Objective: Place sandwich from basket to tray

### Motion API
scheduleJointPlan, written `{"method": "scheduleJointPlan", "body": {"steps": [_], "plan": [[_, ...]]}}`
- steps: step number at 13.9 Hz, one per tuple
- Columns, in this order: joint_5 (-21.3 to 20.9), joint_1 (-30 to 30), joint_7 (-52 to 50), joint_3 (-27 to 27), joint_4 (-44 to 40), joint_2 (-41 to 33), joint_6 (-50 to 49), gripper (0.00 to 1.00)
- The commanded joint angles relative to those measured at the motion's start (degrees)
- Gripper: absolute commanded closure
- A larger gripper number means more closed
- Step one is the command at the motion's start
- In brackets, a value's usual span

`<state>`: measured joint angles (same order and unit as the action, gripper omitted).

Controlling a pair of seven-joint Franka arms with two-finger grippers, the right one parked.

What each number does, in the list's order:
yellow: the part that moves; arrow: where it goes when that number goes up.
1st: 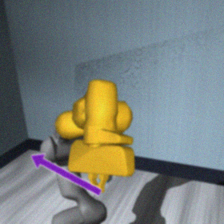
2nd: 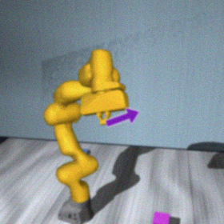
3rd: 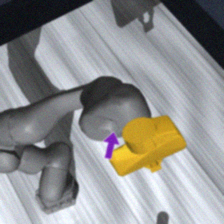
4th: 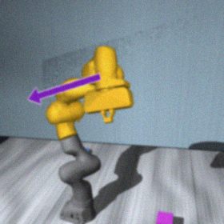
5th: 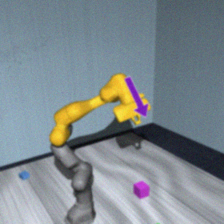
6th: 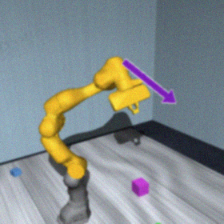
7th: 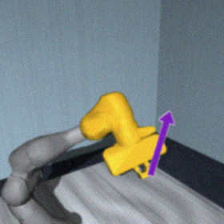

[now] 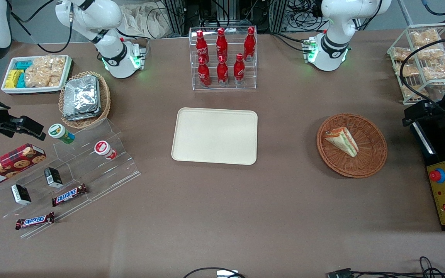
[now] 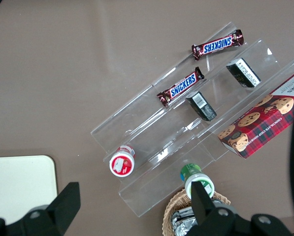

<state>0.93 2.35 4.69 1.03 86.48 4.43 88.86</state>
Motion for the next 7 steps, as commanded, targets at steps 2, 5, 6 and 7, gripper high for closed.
{"method": "scheduleJointPlan", "body": {"steps": [2,5,6,7], "plan": [[0.8,0.0,-0.6,0.0,-1.1,0.1,-0.8,0.0],[1.0,0.0,-3.0,0.0,0.1,0.1,-1.1,0.0],[2.5,0.0,-5.7,0.0,0.4,0.3,-1.1,0.0],[3.5,0.0,-8.4,0.0,1.2,0.7,-0.8,0.0]]}}
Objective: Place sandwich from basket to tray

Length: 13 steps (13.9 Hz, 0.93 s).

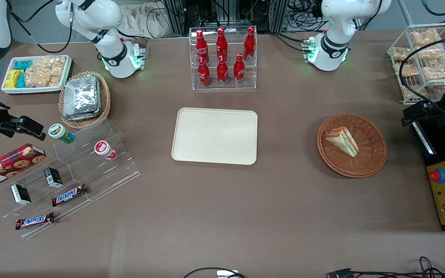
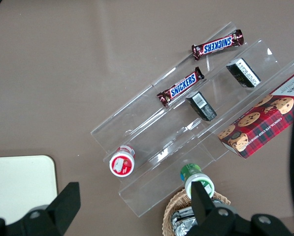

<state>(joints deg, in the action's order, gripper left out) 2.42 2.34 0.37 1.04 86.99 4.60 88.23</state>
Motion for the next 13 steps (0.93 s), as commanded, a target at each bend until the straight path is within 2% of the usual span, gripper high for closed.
{"method": "scheduleJointPlan", "body": {"steps": [1,4,13], "plan": [[2.1,0.0,-6.0,0.0,1.8,0.5,0.2,0.0],[2.0,-0.1,-11.1,0.0,7.9,-1.2,3.1,0.0],[1.0,-0.8,-27.9,2.6,32.0,-8.2,22.3,0.0]]}}
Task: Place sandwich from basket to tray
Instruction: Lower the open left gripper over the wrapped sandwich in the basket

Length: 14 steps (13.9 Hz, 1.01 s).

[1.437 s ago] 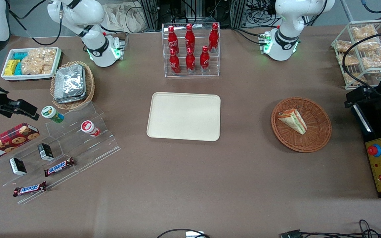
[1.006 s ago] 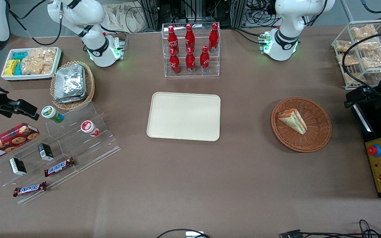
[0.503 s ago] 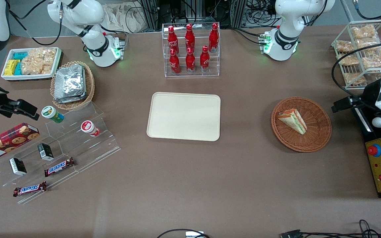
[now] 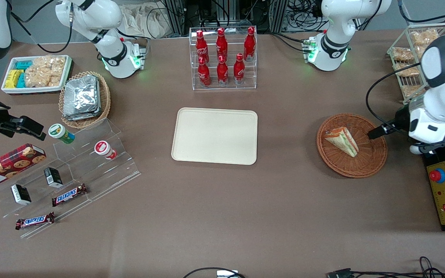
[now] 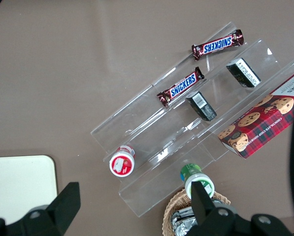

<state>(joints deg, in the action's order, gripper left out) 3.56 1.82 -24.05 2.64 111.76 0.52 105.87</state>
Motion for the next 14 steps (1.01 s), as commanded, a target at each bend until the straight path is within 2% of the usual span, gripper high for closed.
{"method": "scheduleJointPlan", "body": {"steps": [1,9,14], "plan": [[-0.2,-0.1,-5.1,1.6,9.6,-4.5,6.8,0.0],[-2.4,-0.1,-13.3,3.6,26.2,-4.8,26.6,0.0],[-2.6,-0.1,-16.2,3.6,29.4,-1.9,32.5,0.0]]}}
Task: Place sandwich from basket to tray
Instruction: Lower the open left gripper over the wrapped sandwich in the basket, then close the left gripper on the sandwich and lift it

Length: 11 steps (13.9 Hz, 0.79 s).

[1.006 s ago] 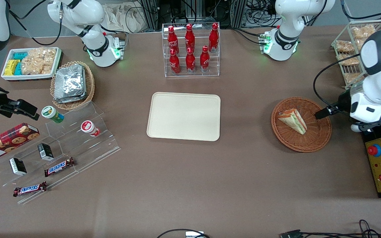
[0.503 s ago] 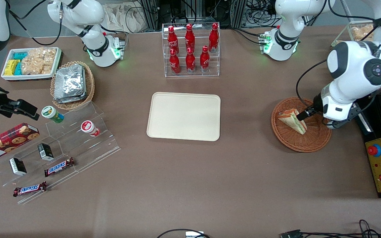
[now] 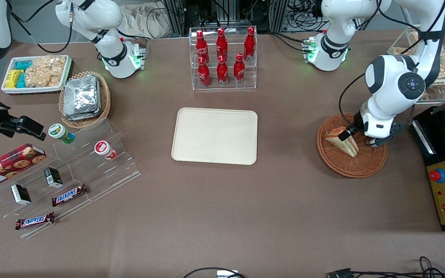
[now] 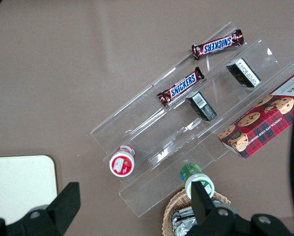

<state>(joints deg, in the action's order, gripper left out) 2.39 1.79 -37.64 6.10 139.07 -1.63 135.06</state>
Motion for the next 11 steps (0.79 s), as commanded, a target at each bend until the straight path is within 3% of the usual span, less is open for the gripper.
{"method": "scheduleJointPlan", "body": {"steps": [1,11], "plan": [[-1.4,-0.1,-2.8,0.1,2.7,0.8,4.6,0.0],[-2.1,-0.1,-4.0,0.0,4.6,7.8,13.8,0.0]]}}
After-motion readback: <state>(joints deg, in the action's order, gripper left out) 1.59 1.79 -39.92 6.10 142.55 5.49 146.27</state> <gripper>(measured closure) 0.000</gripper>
